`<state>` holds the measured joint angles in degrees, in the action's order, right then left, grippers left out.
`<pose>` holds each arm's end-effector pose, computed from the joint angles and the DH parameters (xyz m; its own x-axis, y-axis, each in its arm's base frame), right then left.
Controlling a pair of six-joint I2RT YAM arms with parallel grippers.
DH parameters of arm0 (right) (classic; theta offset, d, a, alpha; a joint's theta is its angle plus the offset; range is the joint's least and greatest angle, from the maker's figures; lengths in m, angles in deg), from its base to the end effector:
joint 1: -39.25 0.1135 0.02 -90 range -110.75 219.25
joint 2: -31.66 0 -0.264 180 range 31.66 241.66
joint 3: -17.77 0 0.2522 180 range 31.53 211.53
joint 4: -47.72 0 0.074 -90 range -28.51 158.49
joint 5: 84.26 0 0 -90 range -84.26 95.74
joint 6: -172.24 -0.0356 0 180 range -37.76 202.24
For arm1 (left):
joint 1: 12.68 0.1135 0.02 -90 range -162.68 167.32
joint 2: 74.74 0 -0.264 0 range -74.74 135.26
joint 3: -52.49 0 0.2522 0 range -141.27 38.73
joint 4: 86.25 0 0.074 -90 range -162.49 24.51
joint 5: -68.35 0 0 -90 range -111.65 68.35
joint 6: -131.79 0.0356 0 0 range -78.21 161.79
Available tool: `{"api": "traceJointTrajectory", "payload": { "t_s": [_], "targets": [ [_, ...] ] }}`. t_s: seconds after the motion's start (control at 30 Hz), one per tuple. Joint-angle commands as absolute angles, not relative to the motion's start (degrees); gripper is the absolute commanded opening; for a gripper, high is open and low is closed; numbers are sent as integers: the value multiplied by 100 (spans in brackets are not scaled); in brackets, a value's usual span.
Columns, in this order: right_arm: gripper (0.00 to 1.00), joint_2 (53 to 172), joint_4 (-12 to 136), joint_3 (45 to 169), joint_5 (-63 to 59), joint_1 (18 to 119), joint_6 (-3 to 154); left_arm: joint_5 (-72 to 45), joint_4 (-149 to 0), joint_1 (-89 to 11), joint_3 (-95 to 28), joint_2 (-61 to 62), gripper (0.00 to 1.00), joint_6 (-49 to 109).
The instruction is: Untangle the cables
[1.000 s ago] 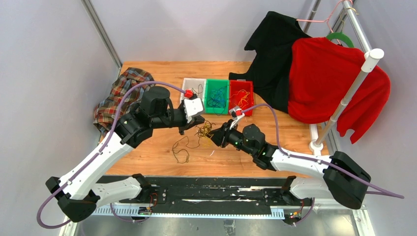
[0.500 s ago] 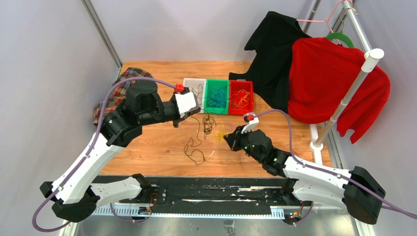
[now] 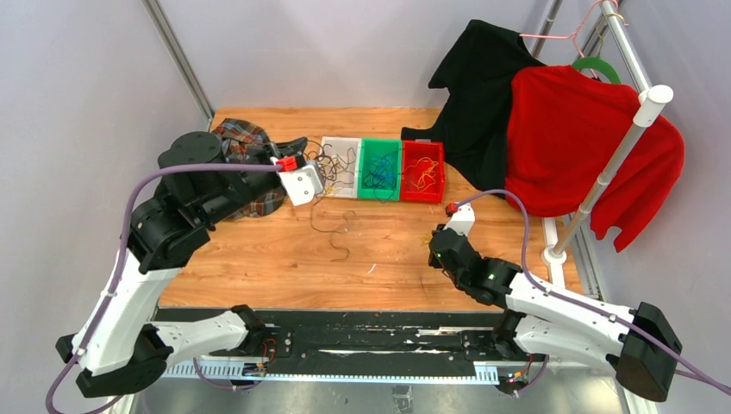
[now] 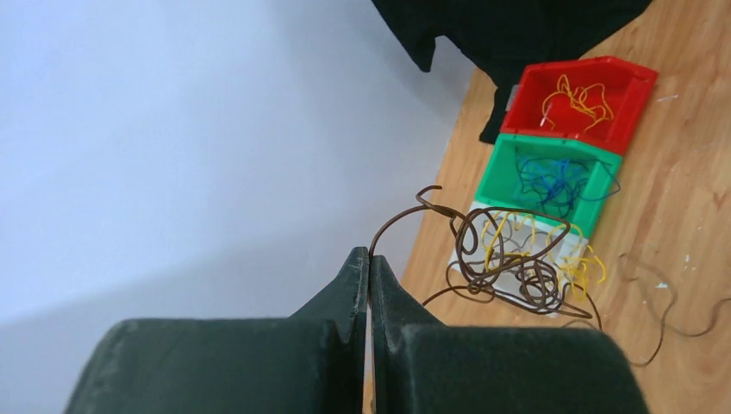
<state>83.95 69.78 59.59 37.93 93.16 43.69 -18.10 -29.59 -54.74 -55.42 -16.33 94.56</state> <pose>0.1298 0.1459 0.2205 -0.5090 0.1970 -0.8379 -0.1305 0.9445 0.3014 0.1130 -0.1049 0.5165 0.5127 0.6078 -0.6064 0.5058 0.3569 0.7853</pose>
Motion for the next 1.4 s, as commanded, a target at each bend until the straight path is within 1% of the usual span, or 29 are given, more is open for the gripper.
{"api": "traceJointTrajectory", "payload": {
  "t_s": [0.0, 0.13, 0.2, 0.3, 0.37, 0.5, 0.73, 0.83, 0.87, 0.9, 0.93, 0.97, 1.03, 1.13, 1.17, 1.23, 1.37],
  "targets": [
    [1, 8388, 7358, 6391, 4155, 9107, 4667, -2033, -2578, -5434, -5678, -1779, 0, 9877],
    [1, 8636, 7246, 7098, 3530, 8290, 5257, -1800, -2423, -5436, -5281, -1994, 0, 9602],
    [1, 9000, 7182, 7451, 2988, 7656, 5430, -1727, -2419, -5438, -5129, -2053, 0, 9442],
    [1, 9728, 7133, 8121, 2340, 7066, 5678, -1544, -2301, -5440, -5014, -2084, 0, 9203],
    [1, 10387, 7133, 8703, 2117, 6834, 5818, -1433, -2276, -5435, -4916, -2154, 0, 9130],
    [1, 11300, 7120, 9531, 1789, 6464, 5934, -1216, -2276, -5442, -4677, -2284, 0, 8960],
    [2, 12920, 7077, 10946, 1826, 6259, 6393, -855, -2288, -5442, -4388, -2376, 0, 8697],
    [14, 13418, 7301, 11493, 1915, 6246, 6591, -761, -2291, -5443, -4364, -2368, 1, 8644],
    [21, 13524, 7350, 11634, 1946, 6241, 6652, -743, -2292, -5443, -4362, -2363, 0, 8641],
    [31, 13595, 7372, 11743, 1959, 6237, 6721, -730, -2291, -5443, -4362, -2359, 0, 8643],
    [39, 13632, 7397, 11835, 1981, 6232, 6773, -719, -2284, -5443, -4365, -2352, 0, 8644],
    [43, 13645, 7403, 11897, 1963, 6229, 6834, -718, -2291, -5443, -4370, -2343, 0, 8646],
    [47, 13616, 7397, 12010, 1913, 6211, 6881, -711, -2299, -5438, -4388, -2320, 0, 8632],
    [49, 13316, 7349, 11930, 1608, 6220, 6910, -756, -2407, -5434, -4346, -2315, 1, 8507],
    [53, 13138, 7268, 11796, 1385, 6223, 6898, -770, -2459, -5441, -4319, -2313, 0, 8451],
    [58, 12654, 6914, 11295, 819, 6290, 6928, -828, -2599, -5440, -4250, -2323, 0, 8329],
    [61, 11237, 5685, 9664, -167, 6773, 7081, -976, -2883, -5438, -4139, -2315, 0, 8110]
  ]
}}
